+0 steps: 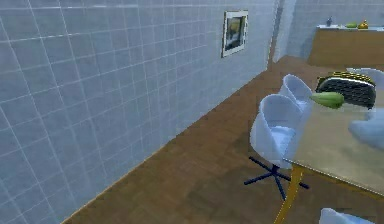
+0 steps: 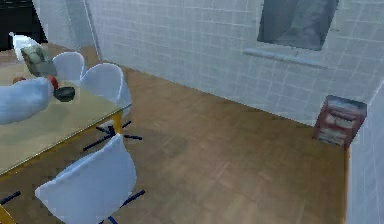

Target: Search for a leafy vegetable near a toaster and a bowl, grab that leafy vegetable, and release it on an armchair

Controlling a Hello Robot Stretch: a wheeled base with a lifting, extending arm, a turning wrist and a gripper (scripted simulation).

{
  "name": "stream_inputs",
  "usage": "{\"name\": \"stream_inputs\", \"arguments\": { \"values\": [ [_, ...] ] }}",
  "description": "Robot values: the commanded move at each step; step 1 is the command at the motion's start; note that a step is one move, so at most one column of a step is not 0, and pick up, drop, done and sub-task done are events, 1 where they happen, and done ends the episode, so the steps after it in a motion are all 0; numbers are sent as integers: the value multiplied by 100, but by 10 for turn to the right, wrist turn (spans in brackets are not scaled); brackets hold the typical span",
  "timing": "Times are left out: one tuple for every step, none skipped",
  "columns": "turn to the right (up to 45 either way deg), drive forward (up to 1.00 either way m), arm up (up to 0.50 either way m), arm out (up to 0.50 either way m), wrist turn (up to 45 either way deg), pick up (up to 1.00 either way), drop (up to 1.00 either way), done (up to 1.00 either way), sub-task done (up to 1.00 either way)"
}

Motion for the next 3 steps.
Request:
{"name": "stream_inputs", "arguments": {
  "values": [
    [0,80,0,0,0,0,0,0,0],
    [450,0,0,0,0,0,0,0,0],
    [-450,0,0,0,0,0,0,0,0]
  ]
}}
